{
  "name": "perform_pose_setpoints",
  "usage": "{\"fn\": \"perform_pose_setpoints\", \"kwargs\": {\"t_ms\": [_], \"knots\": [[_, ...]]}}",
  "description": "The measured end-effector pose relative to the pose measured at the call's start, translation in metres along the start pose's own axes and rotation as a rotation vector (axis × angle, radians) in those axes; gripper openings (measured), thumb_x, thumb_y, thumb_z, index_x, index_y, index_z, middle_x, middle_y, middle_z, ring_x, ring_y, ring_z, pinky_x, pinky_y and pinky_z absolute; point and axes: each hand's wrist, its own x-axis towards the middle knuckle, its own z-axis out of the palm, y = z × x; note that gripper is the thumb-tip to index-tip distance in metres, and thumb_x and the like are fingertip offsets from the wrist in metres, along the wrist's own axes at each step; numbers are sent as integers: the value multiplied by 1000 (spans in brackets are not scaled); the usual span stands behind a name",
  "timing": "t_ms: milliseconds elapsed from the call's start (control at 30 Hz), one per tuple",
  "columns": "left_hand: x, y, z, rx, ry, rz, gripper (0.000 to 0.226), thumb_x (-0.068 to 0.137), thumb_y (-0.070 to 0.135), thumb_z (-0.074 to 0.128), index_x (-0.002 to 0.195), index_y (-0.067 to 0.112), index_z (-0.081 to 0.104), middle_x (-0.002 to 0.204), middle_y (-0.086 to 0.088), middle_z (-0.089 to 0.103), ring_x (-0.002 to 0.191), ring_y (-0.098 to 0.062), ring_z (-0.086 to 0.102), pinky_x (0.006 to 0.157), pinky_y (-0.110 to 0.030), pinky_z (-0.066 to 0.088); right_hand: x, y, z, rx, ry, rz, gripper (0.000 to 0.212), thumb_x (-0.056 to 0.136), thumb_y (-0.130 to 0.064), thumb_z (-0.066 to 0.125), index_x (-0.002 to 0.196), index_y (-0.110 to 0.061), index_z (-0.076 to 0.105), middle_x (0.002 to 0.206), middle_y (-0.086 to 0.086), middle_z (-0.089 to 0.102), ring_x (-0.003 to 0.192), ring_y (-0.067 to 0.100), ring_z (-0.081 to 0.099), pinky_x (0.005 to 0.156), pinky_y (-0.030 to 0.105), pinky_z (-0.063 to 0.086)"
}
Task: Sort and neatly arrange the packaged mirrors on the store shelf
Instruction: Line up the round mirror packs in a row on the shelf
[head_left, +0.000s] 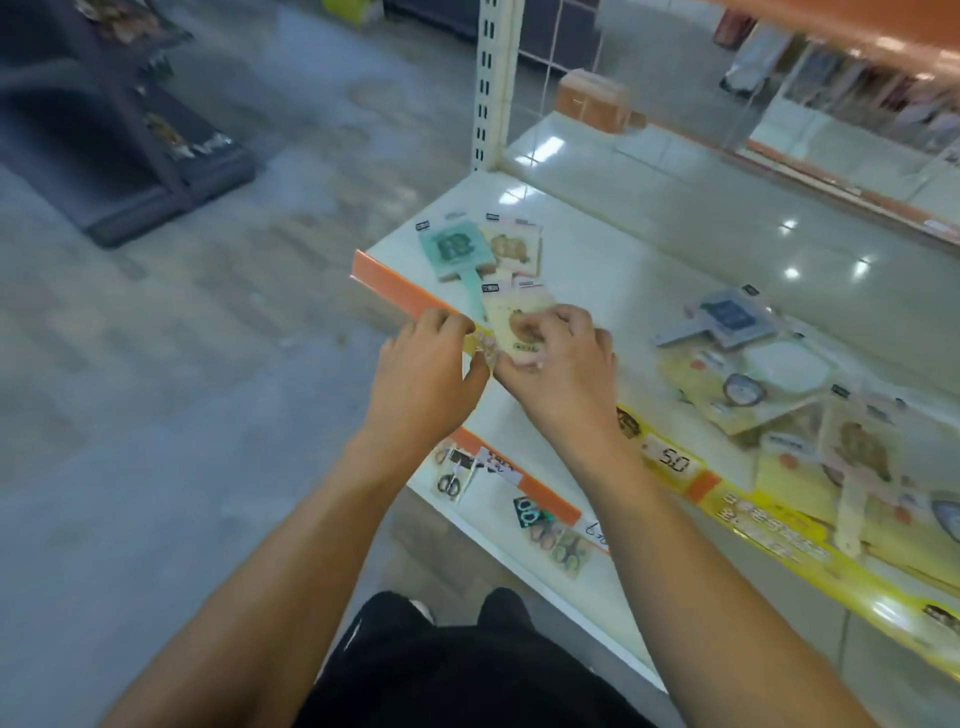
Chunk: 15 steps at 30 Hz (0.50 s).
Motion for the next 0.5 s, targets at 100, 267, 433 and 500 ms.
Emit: {"fn": "perform_pose_setpoints", "kwargs": {"t_ms": [100,267,433,500], "knots": [[2,-29,-11,-21,46,7,29,85,37,47,107,20,57,112,0,59,98,-27,58,75,-41,48,4,-27,20,-1,-33,-32,42,77,-44,69,115,-30,64,127,-5,48,114,28,41,93,34,32],[2,-56,-15,-3,29,-68,32,86,37,45,109,17,57,113,-2,57,97,-27,57,76,-41,46,11,-46,38,-10,-66,-39,40,78,-43,66,116,-31,63,127,-7,47,114,26,40,89,28,27],[6,-58,-9,2,-2,-103,28,90,34,51,113,18,56,117,-1,55,103,-26,55,80,-39,43,17,-45,41,1,-67,-32,40,77,-42,68,115,-31,63,127,-7,47,112,27,41,86,28,27],[10,-54,-7,1,-5,-103,29,90,35,50,114,19,55,118,-1,55,103,-26,55,81,-40,44,21,-40,40,8,-62,-22,39,77,-42,69,114,-32,63,126,-9,48,112,26,41,86,28,28]]}}
